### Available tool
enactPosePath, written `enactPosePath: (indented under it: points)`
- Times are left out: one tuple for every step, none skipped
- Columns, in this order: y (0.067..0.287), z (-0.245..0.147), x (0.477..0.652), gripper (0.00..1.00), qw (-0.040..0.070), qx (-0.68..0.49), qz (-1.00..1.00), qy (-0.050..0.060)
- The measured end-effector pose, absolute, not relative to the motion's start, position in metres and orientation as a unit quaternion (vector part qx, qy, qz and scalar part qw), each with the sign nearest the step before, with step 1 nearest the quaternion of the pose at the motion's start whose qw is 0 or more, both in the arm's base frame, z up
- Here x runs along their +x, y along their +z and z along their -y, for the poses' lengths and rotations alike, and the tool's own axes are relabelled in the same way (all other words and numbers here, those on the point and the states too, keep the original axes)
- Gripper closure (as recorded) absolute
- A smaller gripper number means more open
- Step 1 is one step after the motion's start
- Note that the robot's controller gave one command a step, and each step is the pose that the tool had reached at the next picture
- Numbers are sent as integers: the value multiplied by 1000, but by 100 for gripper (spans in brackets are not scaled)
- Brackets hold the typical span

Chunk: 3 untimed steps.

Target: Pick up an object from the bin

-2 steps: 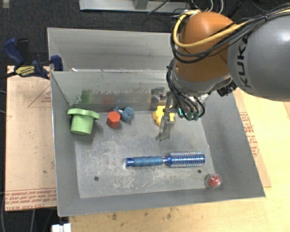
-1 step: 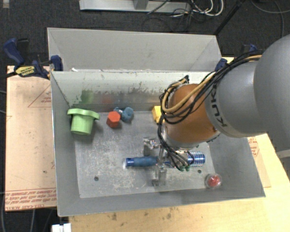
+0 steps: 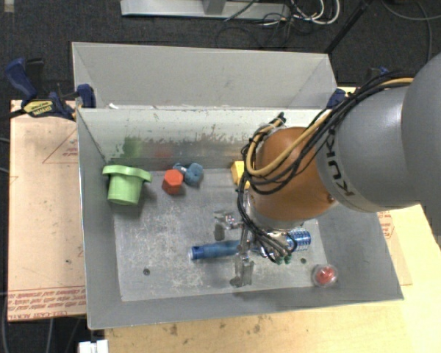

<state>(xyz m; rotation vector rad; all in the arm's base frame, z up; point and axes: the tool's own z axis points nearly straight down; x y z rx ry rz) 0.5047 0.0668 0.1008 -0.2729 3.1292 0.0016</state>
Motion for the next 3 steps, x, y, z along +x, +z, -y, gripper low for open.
enactPosePath:
  points:
    - [99,-54,495,0,0,-30,-1000,1]
    - [72,-74,494,0,5,-84,-996,0]
    - [72,-74,495,0,7,-82,-997,1]
